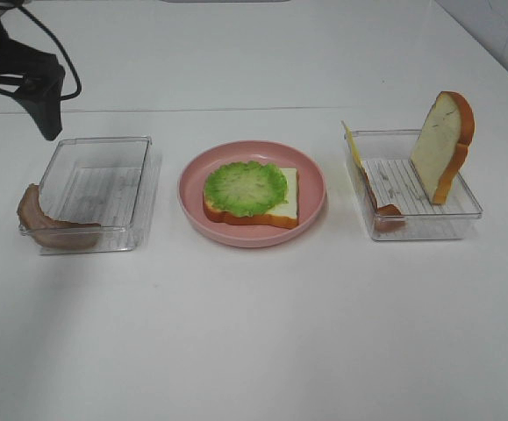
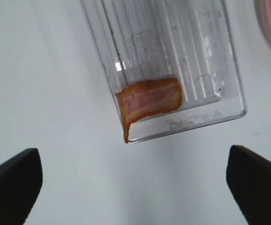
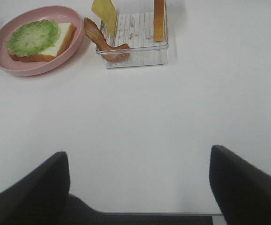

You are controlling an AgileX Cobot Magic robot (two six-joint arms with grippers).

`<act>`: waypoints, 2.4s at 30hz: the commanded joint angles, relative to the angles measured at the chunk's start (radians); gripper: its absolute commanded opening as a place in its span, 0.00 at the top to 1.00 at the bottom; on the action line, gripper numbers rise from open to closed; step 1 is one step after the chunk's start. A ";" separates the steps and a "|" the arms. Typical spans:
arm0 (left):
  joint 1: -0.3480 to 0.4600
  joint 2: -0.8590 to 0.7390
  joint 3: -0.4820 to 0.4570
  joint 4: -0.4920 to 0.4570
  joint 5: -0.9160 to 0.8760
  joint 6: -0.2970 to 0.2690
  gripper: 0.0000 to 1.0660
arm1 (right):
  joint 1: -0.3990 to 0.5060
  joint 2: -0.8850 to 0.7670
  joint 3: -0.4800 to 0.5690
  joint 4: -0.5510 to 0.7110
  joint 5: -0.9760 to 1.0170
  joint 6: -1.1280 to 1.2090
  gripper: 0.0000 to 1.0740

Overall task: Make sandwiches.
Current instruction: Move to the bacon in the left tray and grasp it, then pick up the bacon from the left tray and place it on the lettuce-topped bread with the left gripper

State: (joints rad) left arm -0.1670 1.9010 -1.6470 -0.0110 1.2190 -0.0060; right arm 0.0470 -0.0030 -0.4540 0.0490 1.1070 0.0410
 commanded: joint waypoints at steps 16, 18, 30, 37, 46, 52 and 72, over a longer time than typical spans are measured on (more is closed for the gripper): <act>0.073 0.056 0.221 -0.042 -0.221 -0.003 0.04 | -0.001 -0.022 0.004 -0.001 -0.008 -0.008 0.27; 0.073 0.071 0.221 -0.046 -0.235 -0.002 0.04 | -0.001 -0.022 0.004 -0.001 -0.008 -0.008 0.27; 0.073 0.138 0.221 -0.052 -0.287 -0.003 0.08 | -0.001 -0.022 0.004 -0.001 -0.008 -0.008 0.27; 0.073 0.140 0.221 -0.055 -0.288 -0.003 0.21 | -0.001 -0.022 0.004 -0.001 -0.008 -0.008 0.27; 0.073 0.140 0.221 -0.055 -0.288 -0.003 0.44 | -0.001 -0.022 0.004 -0.001 -0.008 -0.008 0.27; 0.073 0.140 0.221 -0.057 -0.287 -0.002 0.64 | -0.001 -0.022 0.004 -0.001 -0.008 -0.008 0.27; 0.073 0.140 0.221 -0.081 -0.287 0.027 1.00 | -0.001 -0.022 0.004 -0.001 -0.008 -0.008 0.27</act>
State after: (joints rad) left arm -0.0910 2.0370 -1.4320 -0.0830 0.9340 0.0190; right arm 0.0470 -0.0030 -0.4540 0.0490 1.1070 0.0410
